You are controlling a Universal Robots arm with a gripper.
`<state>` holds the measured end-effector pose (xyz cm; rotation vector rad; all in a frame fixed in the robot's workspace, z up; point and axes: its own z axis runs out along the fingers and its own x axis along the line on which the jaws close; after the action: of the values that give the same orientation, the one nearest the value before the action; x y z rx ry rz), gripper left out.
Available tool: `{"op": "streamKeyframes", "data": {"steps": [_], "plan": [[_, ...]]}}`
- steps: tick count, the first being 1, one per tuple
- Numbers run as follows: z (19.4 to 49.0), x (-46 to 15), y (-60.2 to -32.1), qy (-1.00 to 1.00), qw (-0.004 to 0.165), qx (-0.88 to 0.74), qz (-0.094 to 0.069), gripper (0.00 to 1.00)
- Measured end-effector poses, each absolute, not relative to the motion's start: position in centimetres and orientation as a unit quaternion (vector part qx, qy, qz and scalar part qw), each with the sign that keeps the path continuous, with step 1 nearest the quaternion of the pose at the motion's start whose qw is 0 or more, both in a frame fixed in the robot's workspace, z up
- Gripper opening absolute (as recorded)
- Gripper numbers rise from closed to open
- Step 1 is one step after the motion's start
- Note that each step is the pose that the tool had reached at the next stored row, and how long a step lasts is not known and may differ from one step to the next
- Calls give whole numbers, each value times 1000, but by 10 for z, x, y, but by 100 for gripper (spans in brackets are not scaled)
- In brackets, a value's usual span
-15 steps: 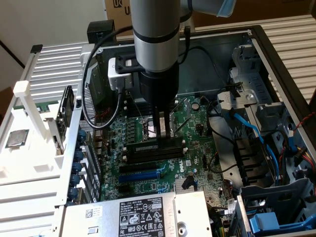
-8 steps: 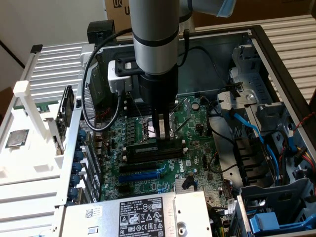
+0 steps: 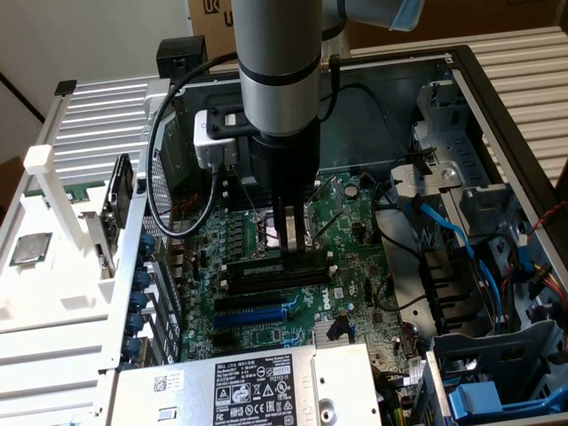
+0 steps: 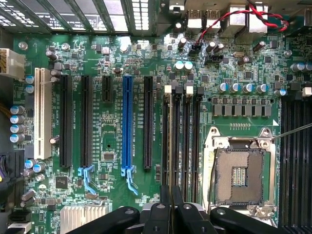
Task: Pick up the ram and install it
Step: 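Insert the ram into the slot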
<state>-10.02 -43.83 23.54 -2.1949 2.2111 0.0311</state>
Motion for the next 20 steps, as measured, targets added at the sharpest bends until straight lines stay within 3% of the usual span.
{"op": "streamKeyframes", "data": {"steps": [20], "plan": [[233,-100,-439,710,13,-704,10,12]]}}
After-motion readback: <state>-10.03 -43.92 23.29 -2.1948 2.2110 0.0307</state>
